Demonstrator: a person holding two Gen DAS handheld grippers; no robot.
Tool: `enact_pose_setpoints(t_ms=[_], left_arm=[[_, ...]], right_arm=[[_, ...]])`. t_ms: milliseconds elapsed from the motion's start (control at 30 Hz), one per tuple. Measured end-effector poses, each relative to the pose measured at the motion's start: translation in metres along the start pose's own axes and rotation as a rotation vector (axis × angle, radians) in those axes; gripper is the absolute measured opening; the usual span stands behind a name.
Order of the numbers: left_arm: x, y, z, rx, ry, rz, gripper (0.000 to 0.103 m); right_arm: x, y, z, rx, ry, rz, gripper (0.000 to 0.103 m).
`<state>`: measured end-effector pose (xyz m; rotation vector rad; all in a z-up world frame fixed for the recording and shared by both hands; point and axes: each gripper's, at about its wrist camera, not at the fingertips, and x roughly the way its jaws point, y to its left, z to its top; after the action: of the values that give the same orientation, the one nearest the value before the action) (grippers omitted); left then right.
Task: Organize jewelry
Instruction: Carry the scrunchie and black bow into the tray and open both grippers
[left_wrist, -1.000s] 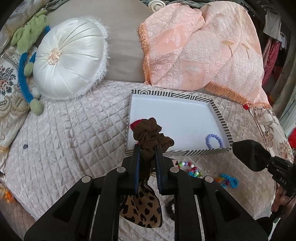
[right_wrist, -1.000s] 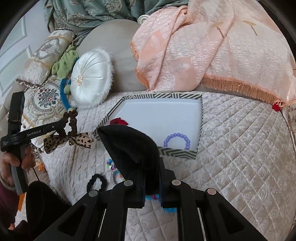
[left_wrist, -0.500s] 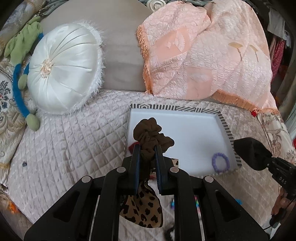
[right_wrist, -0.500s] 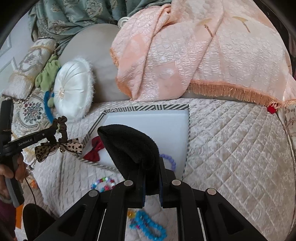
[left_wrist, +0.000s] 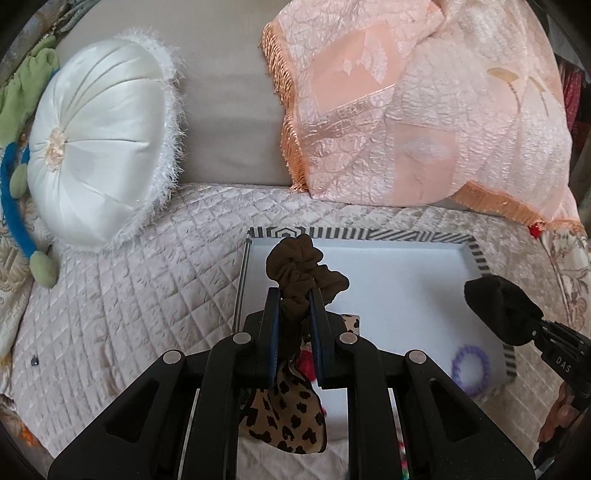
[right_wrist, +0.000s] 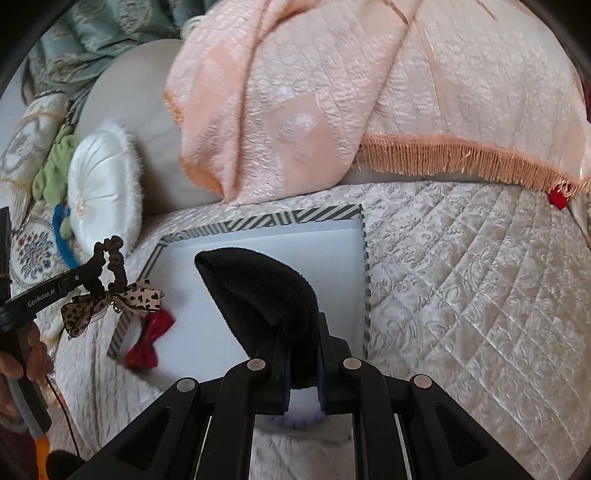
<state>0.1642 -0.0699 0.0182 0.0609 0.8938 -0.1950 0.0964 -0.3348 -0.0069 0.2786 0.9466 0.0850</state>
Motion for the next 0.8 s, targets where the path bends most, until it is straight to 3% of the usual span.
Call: enact_pose_setpoints(t_ms=[667,767,800], left_arm=[[0.081,0.014,0.006,-0.049,0.08,0.036,0.014],[0.085,0.018,0.006,-0.06,0.087,0.029,0.014],[0.085,0.018,0.006,-0.061,0.09,0.027,0.019]], right_arm=[[0.072,-0.011,0.012,0.032,0.085,-0.042,0.01],[0.072,-0.011,0.013,0.028,0.094,-0.039,0.015],[0.07,-0.01,0.013,0.028,0.091,-0.031,0.019]])
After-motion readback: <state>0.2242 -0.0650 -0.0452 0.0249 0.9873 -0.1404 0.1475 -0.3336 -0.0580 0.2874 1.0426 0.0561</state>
